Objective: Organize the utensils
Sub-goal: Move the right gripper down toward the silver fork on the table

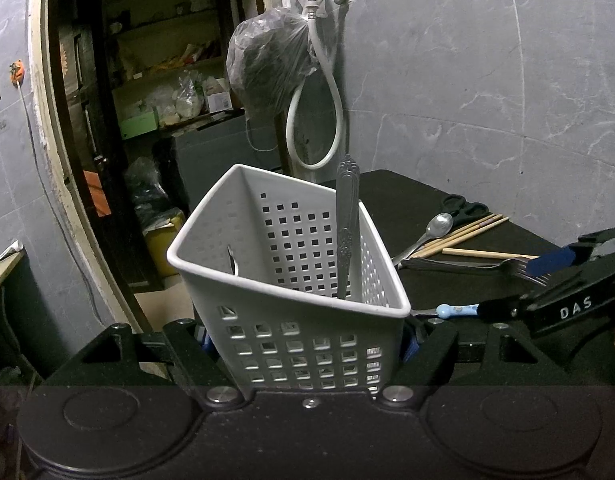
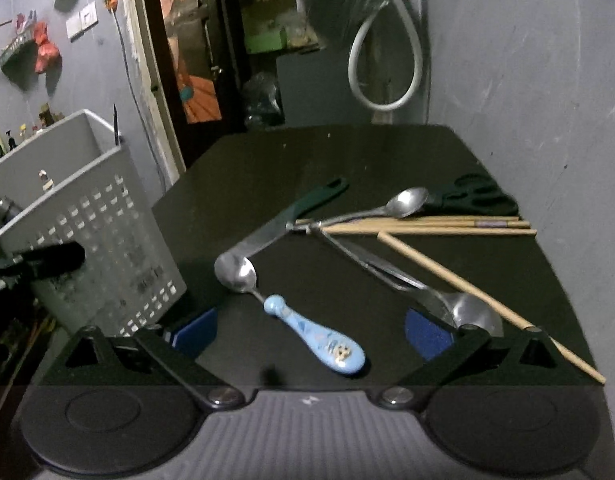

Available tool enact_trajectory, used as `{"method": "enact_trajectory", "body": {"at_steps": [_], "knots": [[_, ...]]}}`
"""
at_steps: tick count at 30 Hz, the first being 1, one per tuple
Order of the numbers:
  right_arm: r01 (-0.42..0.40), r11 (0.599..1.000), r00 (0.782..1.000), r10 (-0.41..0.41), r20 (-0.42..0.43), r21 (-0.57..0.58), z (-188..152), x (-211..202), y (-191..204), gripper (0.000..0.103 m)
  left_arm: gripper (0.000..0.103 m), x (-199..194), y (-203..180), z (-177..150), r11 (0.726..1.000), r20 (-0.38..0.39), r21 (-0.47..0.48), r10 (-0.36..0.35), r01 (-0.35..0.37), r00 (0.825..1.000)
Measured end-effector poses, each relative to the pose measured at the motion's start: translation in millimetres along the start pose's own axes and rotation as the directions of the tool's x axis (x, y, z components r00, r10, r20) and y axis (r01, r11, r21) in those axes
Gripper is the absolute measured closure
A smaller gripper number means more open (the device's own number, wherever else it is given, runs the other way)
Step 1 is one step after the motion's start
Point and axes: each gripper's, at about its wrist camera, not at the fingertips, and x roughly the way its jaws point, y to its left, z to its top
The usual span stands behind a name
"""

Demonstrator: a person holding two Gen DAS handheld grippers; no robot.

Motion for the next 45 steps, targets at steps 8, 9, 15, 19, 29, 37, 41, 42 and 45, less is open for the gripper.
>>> {"method": "enact_trajectory", "body": {"at_steps": [8, 9, 15, 19, 29, 37, 41, 42, 45], "knots": [[0.039, 0.995, 0.999, -0.039, 0.006, -0.087, 14.3, 14.7, -4.6, 0.001, 0.024, -0.5, -0.1, -1.3, 1.0, -0.004, -0.002, 0.004, -0.004, 1.0], [0.054, 0.993, 0.999, -0.054, 0.004, -0.104, 17.3, 18.4, -5.4, 0.001, 0.024, -0.5, 0.0, -1.4, 1.0, -0.004, -0.002, 0.005, -0.005, 1.0], [0.066, 0.983, 0.997, -0.07, -0.018, -0.169, 33.1, 42.2, -9.7, 0.005, 0.024, -3.6, -2.8, -0.3, 1.0, -0.009, -0.005, 0.012, -0.012, 1.0], [0.045, 0.976, 0.998, -0.055, -0.04, -0.213, 37.3, 54.8, -10.3, 0.005, 0.024, -3.9, -4.6, 1.4, 1.0, -0.013, -0.006, 0.017, -0.017, 1.0], [-0.001, 0.965, 0.996, -0.022, -0.085, -0.261, 39.8, 67.7, -10.5, 0.032, 0.024, -3.6, -6.5, 3.6, 1.0, -0.016, -0.007, 0.02, -0.02, 1.0], [-0.021, 0.974, 0.992, -0.007, -0.122, -0.224, 41.8, 74.3, -21.1, 0.054, 0.023, -4.0, -6.7, 3.6, 1.0, -0.016, -0.006, 0.019, -0.02, 1.0], [-0.051, 0.976, 0.989, 0.02, -0.146, -0.212, 47.5, 77.8, -26.5, 0.06, 0.023, -3.5, -6.8, 3.8, 1.0, -0.016, -0.007, 0.02, -0.02, 1.0], [-0.061, 0.975, 0.988, 0.028, -0.154, -0.213, 49.8, 79.3, -27.8, 0.061, 0.023, -4.0, -6.9, 3.7, 1.0, -0.017, -0.006, 0.019, -0.019, 1.0], [-0.086, 0.973, 0.982, 0.046, -0.183, -0.216, 57.7, 84.9, -30.6, 0.064, 0.023, -3.9, -6.9, 3.8, 1.0, -0.016, -0.006, 0.02, -0.02, 1.0]]}}
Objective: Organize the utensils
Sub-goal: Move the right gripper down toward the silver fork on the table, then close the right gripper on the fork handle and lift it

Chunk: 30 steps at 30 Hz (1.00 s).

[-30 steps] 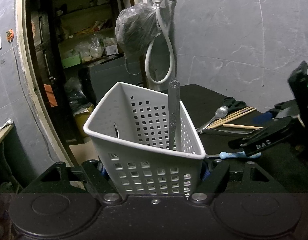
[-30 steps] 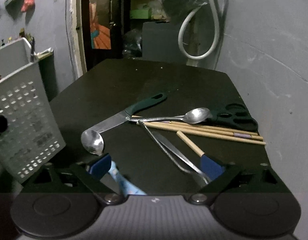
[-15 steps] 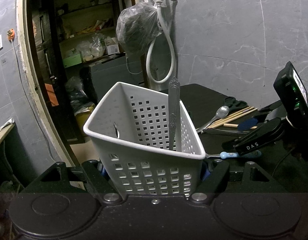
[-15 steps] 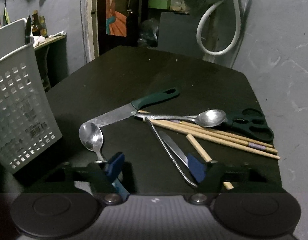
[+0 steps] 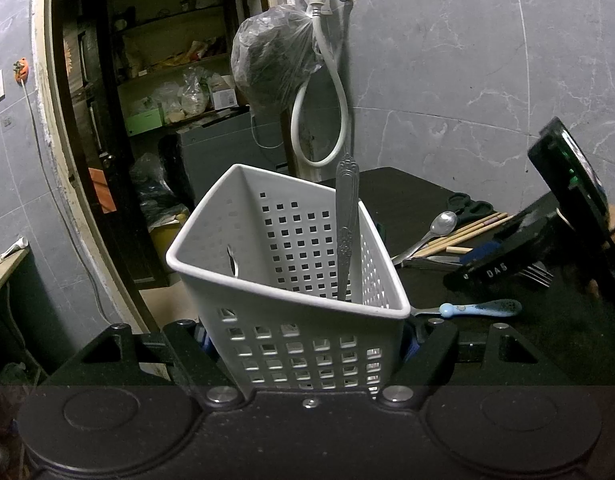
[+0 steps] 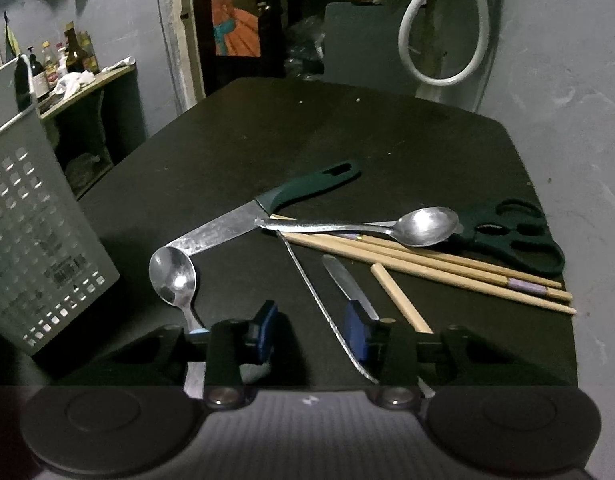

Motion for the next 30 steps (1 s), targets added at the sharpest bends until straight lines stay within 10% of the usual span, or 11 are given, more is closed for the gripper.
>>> {"method": "enact_trajectory", "body": {"at_steps": [11, 30], "knots": [[-0.032, 0.999, 0.999, 0.031, -0.036, -0.03, 21.3, 12.2, -2.8, 0.091, 0.023, 0.1, -0.1, 0.2, 1.0, -0.001, -0.001, 0.001, -0.001, 1.0], [-0.012, 1.0, 1.0, 0.012, 0.017, 0.007, 14.9, -12.6, -0.8, 0.101, 0.024, 0.2, 0.2, 2.0, 1.0, -0.001, 0.005, -0.012, 0.012, 1.0]]}}
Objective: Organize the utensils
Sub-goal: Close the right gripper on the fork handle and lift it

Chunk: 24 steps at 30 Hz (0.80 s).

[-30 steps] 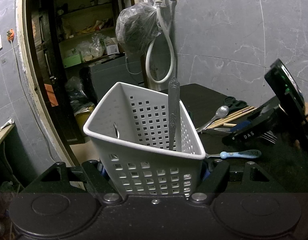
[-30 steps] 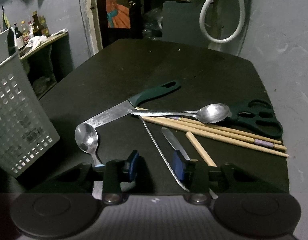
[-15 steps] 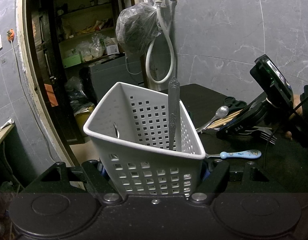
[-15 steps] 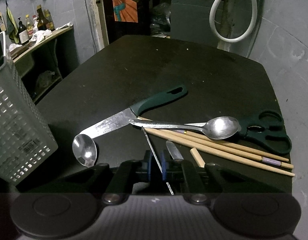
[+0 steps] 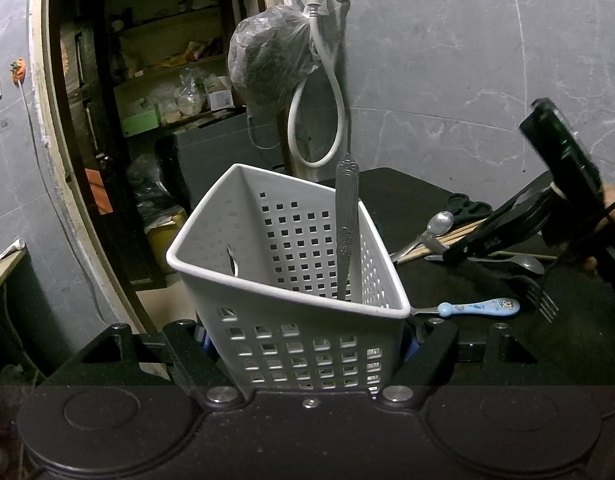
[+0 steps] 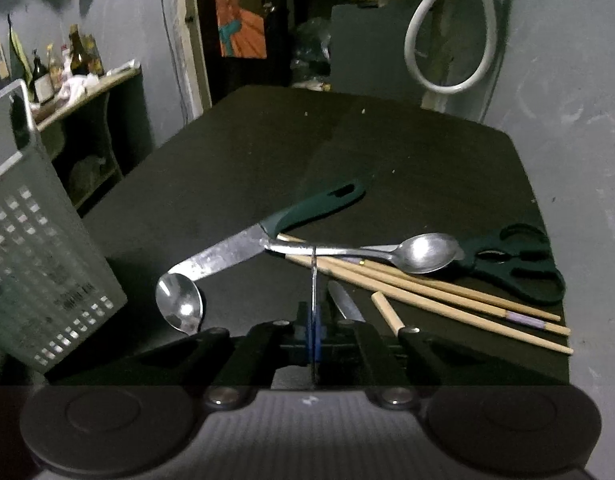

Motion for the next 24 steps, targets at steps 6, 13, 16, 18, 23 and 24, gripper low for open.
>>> {"method": "enact_trajectory", "body": {"at_steps": [6, 13, 16, 18, 23, 24], "knots": [[0.005, 0.999, 0.996, -0.01, 0.088, 0.052, -6.7, -31.1, 0.8, 0.101, 0.024, 1.1, 2.4, 0.1, 1.0, 0.002, 0.004, -0.008, 0.008, 1.0], [0.017, 0.99, 0.976, -0.047, 0.214, 0.137, -10.6, -71.6, -2.7, 0.101, 0.024, 2.4, 3.7, -1.2, 1.0, 0.007, 0.009, -0.018, 0.018, 1.0], [0.046, 0.982, 0.963, -0.091, 0.252, 0.181, -15.2, -81.0, -3.5, 0.101, 0.024, 2.8, 4.0, -1.4, 1.0, 0.007, 0.011, -0.022, 0.021, 1.0], [0.056, 0.975, 0.956, -0.115, 0.27, 0.215, -18.5, -85.6, -4.8, 0.101, 0.024, 2.6, 4.5, -1.7, 1.0, 0.007, 0.012, -0.023, 0.023, 1.0], [0.058, 0.957, 0.936, -0.152, 0.318, 0.286, -27.2, -100.7, -7.7, 0.101, 0.024, 2.5, 4.8, -1.8, 1.0, 0.008, 0.012, -0.024, 0.024, 1.0], [0.056, 0.953, 0.933, -0.157, 0.325, 0.299, -28.7, -102.6, -8.8, 0.101, 0.024, 2.5, 4.4, -1.7, 1.0, 0.008, 0.012, -0.023, 0.023, 1.0]]}}
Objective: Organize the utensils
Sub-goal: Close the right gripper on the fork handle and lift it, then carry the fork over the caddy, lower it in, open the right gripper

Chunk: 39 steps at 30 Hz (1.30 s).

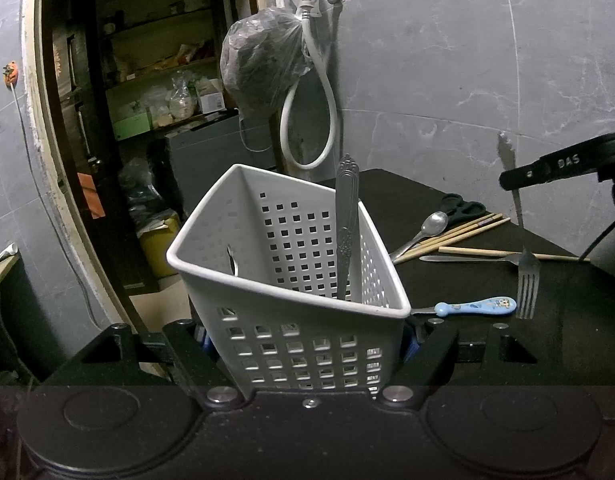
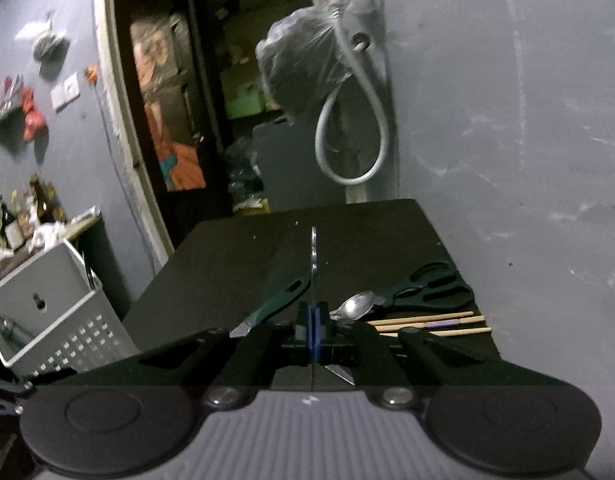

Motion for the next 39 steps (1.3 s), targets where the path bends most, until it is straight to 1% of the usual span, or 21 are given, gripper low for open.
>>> {"method": "enact_trajectory", "body": {"at_steps": [17, 21, 25, 31, 36, 39], "knots": [[0.013, 0.998, 0.999, -0.016, 0.049, 0.053, -7.4, -18.5, 0.7, 0.101, 0.024, 0.4, 0.4, 0.5, 1.0, -0.002, 0.003, -0.005, 0.005, 1.0], [0.003, 0.999, 0.998, -0.006, 0.061, 0.049, -3.4, -20.3, 5.0, 0.101, 0.024, 0.5, 0.5, 0.6, 1.0, -0.002, 0.002, -0.004, 0.004, 1.0], [-0.009, 1.0, 0.995, 0.008, 0.095, 0.004, 8.0, -28.6, 16.4, 0.101, 0.024, 0.5, 0.4, 0.5, 1.0, -0.001, 0.002, -0.005, 0.005, 1.0], [-0.048, 0.998, 0.983, 0.052, 0.178, -0.03, 32.7, -46.3, 30.3, 0.101, 0.024, 0.4, 0.4, 0.5, 1.0, -0.001, 0.002, -0.004, 0.004, 1.0], [-0.103, 0.993, 0.961, 0.116, 0.251, -0.064, 55.3, -61.2, 43.2, 0.101, 0.024, 0.2, 0.3, 0.7, 1.0, -0.001, 0.002, -0.004, 0.004, 1.0], [-0.134, 0.986, 0.95, 0.155, 0.272, -0.097, 67.5, -64.4, 53.2, 0.101, 0.024, 0.2, 0.1, 0.8, 1.0, -0.001, 0.001, -0.004, 0.004, 1.0]]}}
